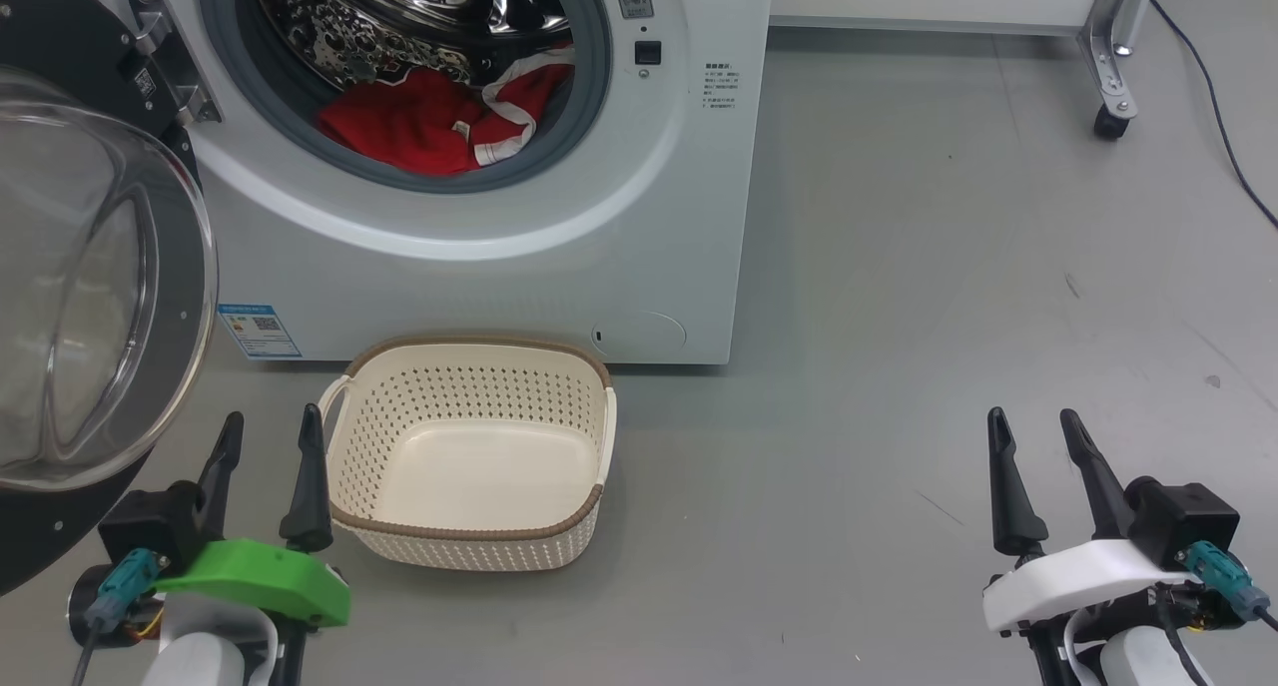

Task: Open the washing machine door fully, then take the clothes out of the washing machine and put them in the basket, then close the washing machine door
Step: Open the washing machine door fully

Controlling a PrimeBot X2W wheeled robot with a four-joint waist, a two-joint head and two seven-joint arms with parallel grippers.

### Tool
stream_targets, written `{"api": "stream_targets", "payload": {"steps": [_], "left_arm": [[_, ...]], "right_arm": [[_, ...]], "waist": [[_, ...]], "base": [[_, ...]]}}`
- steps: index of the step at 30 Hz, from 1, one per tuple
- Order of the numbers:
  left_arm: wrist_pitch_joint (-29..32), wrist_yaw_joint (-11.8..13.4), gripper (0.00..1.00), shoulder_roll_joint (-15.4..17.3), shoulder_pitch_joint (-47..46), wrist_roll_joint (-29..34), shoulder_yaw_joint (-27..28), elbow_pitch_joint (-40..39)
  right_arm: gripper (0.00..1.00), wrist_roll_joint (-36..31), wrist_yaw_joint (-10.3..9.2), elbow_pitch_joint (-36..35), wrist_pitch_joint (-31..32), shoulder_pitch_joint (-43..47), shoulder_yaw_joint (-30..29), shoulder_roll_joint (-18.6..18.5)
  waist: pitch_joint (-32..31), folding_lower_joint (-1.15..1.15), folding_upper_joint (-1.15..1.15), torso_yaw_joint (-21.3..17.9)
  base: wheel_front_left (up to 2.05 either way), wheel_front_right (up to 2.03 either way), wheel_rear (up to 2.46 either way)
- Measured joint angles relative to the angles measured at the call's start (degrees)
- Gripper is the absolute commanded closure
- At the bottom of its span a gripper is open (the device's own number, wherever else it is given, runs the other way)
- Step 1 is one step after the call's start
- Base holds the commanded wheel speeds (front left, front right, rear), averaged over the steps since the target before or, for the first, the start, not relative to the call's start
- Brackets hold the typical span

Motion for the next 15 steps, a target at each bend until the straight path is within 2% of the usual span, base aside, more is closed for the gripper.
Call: {"api": "stream_targets", "payload": {"steps": [15], "left_arm": [[0.0,-0.4,0.0,-0.2,2.9,0.5,-1.1,-1.8]], "right_arm": [[0.0,-0.1,0.0,-0.9,-0.1,0.8,0.0,0.1]], "waist": [[0.3,0.0,0.0,-0.4]], "base": [[0.0,0.0,0.0]]}}
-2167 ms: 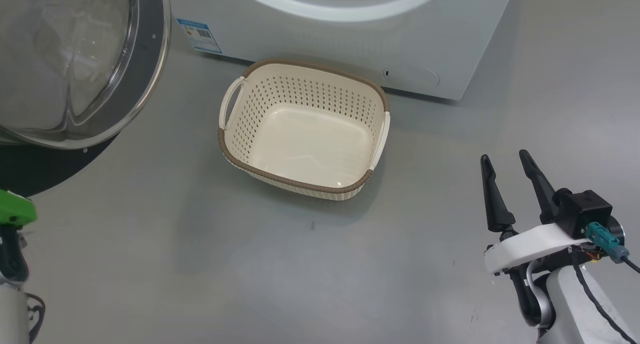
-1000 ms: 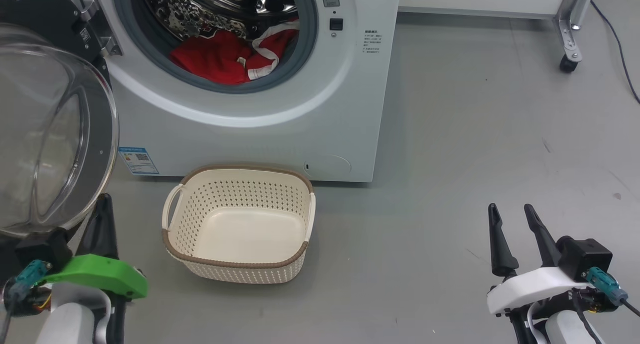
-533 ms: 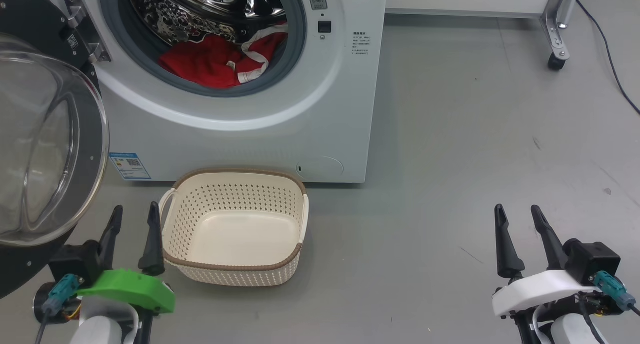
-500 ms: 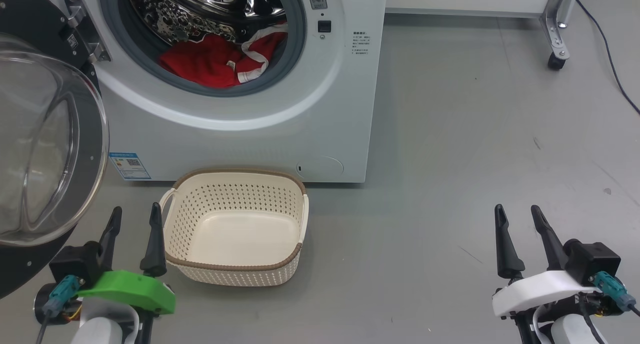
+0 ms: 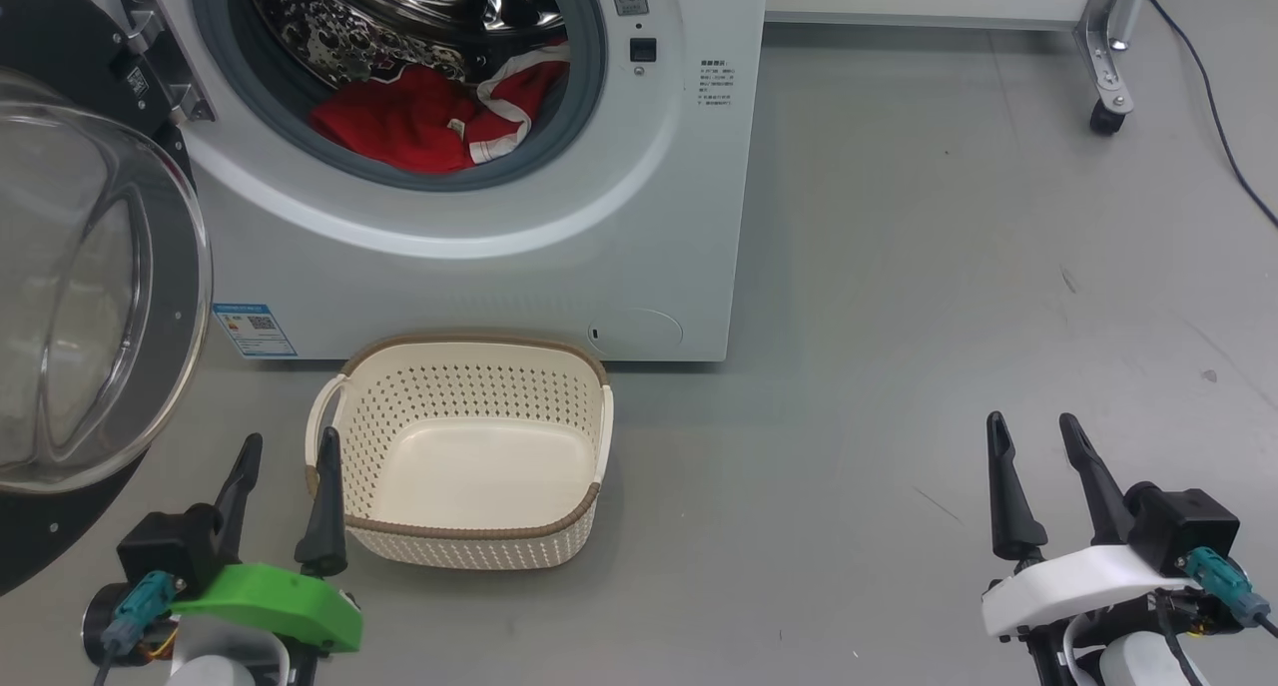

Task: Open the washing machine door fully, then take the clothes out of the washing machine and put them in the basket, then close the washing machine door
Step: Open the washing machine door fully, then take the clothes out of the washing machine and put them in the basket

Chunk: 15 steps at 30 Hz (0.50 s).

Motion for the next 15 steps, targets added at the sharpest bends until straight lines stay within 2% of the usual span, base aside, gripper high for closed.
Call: {"api": "stream_targets", "payload": {"steps": [15], "left_arm": [[0.0,0.0,0.0,0.0,0.6,0.4,0.0,-0.8]], "right_arm": [[0.0,-0.1,0.02,0.0,-0.2,0.0,0.2,0.3]], "waist": [[-0.2,0.0,0.0,-0.1]], "base": [[0.0,0.0,0.0]]}}
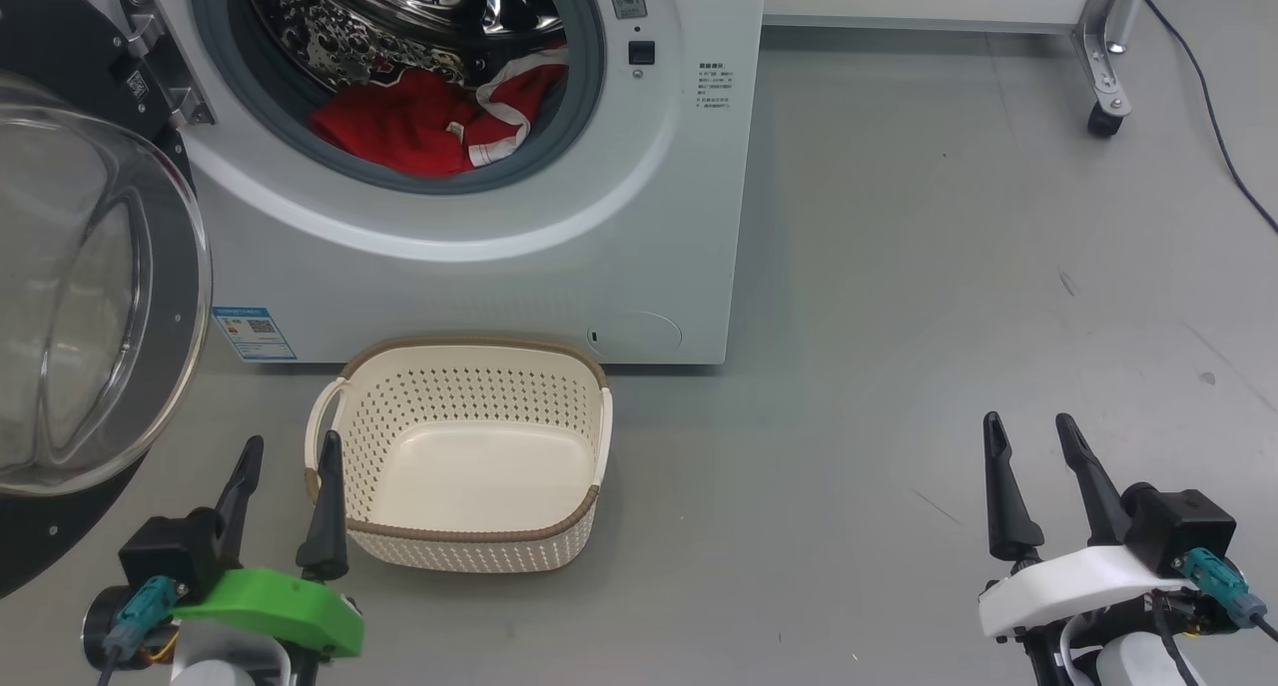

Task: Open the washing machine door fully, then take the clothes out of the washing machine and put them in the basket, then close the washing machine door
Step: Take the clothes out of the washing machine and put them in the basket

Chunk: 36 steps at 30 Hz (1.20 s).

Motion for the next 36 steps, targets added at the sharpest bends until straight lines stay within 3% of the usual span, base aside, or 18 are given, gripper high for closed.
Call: {"api": "stream_targets", "payload": {"steps": [36], "left_arm": [[0.0,-0.5,0.0,-0.7,1.1,-3.1,-1.6,-2.2]], "right_arm": [[0.0,-0.3,0.42,-0.1,-0.1,0.1,0.0,0.2]], "waist": [[0.5,0.0,0.0,0.3]], "base": [[0.11,-0.11,0.0]]}}
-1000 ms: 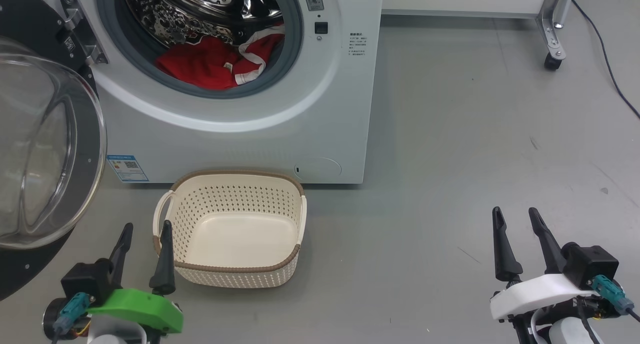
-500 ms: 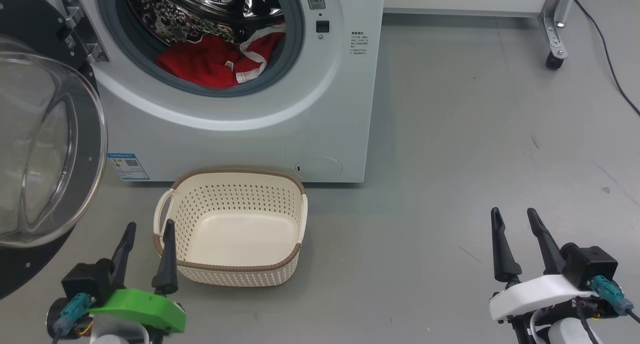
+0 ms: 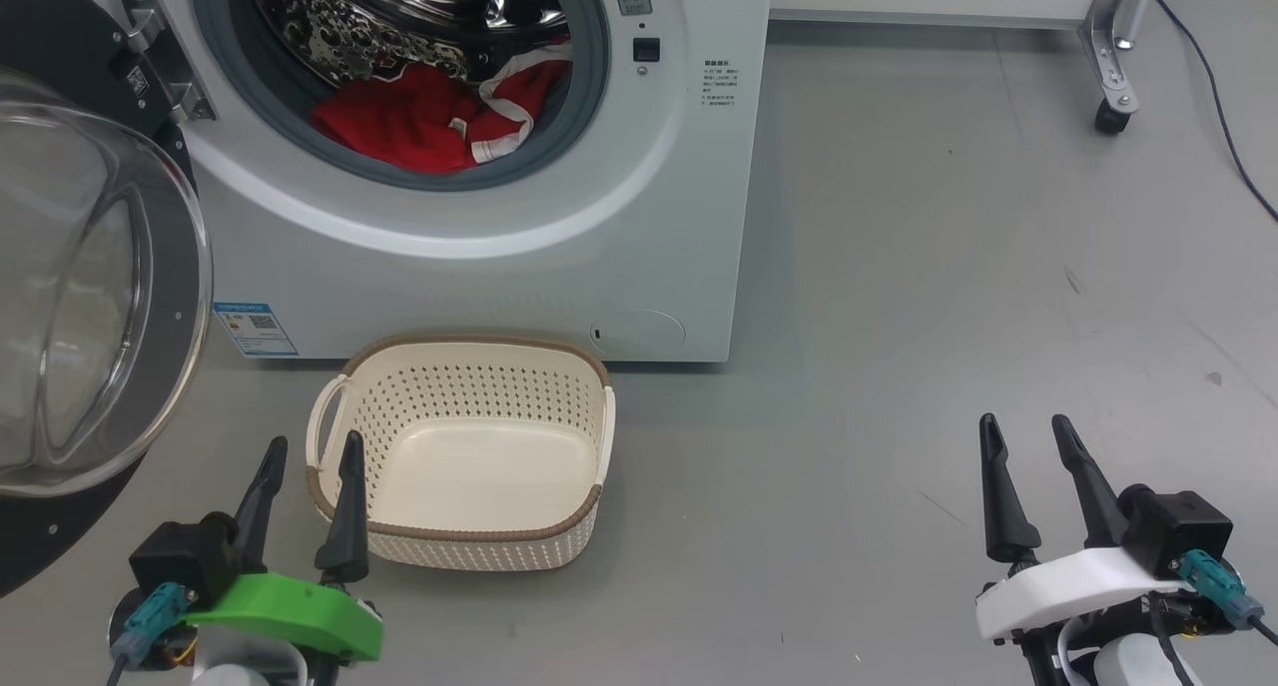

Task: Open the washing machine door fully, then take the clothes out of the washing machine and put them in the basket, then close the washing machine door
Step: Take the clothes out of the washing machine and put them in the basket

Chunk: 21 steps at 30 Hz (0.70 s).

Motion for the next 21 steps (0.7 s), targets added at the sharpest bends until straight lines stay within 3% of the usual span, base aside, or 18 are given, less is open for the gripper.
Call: {"api": "stream_targets", "payload": {"steps": [21], "left_arm": [[0.0,0.0,0.0,0.9,0.0,-0.5,-0.2,-1.1]], "right_arm": [[0.0,0.0,0.1,0.1,-0.1,0.0,-0.3,0.1]], "waist": [[-0.4,0.0,0.0,0.6]], "base": [[1.01,-1.01,0.0]]}}
